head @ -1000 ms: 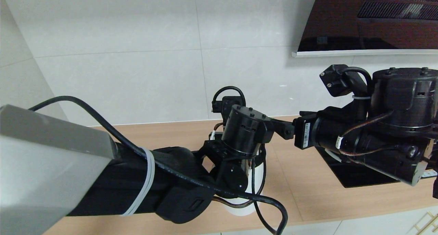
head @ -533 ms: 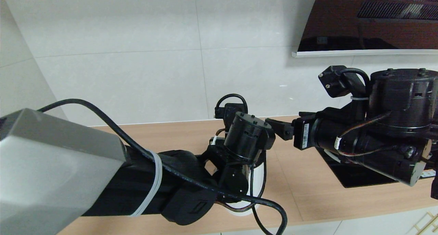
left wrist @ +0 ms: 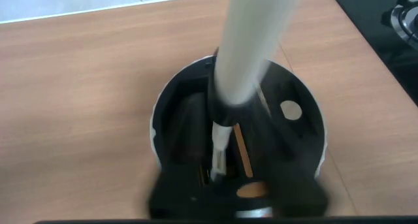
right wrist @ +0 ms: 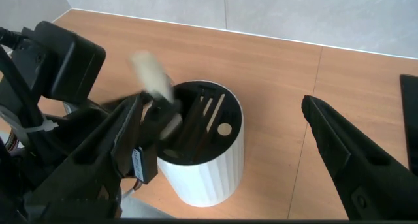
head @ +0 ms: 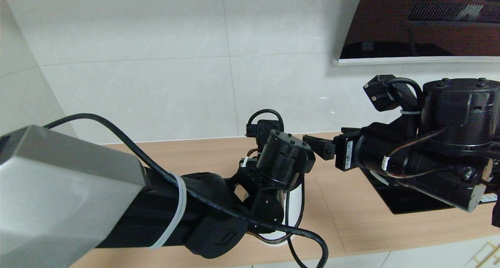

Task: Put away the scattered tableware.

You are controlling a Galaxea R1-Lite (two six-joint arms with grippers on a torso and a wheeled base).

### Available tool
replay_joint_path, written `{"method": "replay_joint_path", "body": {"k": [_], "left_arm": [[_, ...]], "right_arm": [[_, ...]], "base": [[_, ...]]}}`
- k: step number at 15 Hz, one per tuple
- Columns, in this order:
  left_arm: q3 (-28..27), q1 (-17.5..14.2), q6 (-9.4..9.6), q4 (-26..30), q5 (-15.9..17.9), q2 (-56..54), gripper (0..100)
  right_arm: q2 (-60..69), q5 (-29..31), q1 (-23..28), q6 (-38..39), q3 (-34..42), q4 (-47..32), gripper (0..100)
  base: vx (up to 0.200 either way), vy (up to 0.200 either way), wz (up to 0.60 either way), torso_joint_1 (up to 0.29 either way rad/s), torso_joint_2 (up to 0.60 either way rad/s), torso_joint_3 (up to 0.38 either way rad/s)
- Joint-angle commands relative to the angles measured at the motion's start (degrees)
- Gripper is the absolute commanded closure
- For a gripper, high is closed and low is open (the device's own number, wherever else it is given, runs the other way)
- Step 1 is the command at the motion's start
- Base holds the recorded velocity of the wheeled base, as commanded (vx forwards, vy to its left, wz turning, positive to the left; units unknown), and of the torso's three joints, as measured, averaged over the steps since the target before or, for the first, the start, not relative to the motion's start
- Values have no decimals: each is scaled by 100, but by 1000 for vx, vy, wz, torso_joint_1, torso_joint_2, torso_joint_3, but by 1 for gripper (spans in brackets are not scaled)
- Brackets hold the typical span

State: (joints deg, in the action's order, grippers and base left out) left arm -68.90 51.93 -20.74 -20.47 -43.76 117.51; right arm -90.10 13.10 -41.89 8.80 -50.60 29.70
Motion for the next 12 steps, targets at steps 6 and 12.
{"method": "replay_joint_path", "body": {"k": [6,12], "left_arm": [[-1,1,-9,-10,-1,-26,0],[500,-8,-62,-1,298,-1740,0]], "right_arm": [[-8,-1,-4,-1,33,19,0],[256,-106,31,-19,86,36,0]], "base": [[0,0,0,0,0,0],[0,0,0,0,0,0]]}}
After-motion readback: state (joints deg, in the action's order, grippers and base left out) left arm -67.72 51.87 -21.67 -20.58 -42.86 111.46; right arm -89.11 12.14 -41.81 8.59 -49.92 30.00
